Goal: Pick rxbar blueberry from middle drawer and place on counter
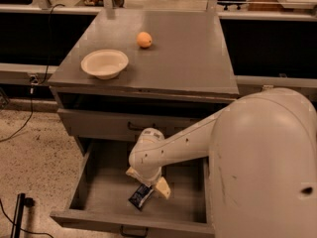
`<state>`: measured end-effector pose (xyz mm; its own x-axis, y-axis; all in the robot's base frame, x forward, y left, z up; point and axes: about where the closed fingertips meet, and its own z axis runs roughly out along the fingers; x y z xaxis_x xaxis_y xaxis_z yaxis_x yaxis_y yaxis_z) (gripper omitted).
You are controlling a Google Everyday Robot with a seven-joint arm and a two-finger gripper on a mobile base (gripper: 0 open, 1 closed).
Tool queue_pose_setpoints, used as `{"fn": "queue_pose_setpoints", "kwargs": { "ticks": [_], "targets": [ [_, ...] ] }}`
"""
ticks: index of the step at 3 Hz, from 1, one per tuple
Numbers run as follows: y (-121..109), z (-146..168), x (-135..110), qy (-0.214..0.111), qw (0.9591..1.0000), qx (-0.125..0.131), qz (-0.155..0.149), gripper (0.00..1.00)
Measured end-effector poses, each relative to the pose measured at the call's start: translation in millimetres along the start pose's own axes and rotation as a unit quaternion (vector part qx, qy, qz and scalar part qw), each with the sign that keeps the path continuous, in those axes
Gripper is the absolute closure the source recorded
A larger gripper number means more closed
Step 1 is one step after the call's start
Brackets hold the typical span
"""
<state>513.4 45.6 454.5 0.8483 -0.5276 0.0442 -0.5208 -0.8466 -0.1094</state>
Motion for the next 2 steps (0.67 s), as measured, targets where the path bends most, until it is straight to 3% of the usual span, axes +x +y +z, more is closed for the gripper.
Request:
{"fn": "queue_pose_setpoints", "kwargs": {
  "ticks": [1, 2],
  "targets": [
    [0, 31, 7, 0.017, 0.9997, -0.012, 0.014, 0.00],
    [1, 57, 9, 0.007, 0.9996, 0.000, 0.028, 0.00]
  ]
}}
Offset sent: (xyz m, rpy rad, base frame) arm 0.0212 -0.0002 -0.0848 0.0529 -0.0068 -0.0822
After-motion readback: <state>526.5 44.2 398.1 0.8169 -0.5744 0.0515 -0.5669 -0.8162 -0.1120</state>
